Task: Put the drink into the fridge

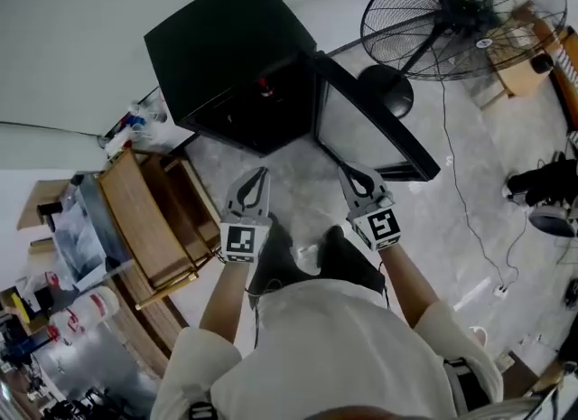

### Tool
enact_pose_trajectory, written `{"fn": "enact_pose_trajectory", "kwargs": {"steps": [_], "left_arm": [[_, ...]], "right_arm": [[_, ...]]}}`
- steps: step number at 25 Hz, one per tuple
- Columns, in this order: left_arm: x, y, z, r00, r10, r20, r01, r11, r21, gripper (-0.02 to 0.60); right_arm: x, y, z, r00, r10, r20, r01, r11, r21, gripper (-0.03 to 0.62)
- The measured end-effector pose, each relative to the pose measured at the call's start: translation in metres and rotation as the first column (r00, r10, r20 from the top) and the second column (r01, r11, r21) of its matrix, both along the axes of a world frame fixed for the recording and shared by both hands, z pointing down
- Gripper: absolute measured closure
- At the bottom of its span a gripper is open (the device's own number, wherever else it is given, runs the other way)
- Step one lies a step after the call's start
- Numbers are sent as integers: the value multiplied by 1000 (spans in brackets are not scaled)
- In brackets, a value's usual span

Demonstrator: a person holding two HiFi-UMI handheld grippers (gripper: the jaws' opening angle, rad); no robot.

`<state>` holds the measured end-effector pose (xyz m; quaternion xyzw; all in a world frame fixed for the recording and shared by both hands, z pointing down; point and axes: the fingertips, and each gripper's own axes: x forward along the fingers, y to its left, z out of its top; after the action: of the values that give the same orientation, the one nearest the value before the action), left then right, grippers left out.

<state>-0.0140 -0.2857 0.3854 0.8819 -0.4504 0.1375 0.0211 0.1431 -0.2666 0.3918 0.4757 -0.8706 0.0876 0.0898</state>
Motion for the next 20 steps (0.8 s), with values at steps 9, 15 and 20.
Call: {"fn": "enact_pose_trajectory", "kwargs": {"steps": [9,15,20], "left_arm": [[-37,113,-47,973,-197,-122,186,978,-96,565],[-60,198,-53,977,-199,-78,193,978,-82,565],[-81,255,-68,977,-191,-99,187,981,-48,565]], "right_arm": [[20,71,-32,995,-96,-15,95,995,-33,594],[9,119,-46,993,-107,-39,107,994,-11,594],[12,161,-64,992,-81,-97,85,996,34,594]]}}
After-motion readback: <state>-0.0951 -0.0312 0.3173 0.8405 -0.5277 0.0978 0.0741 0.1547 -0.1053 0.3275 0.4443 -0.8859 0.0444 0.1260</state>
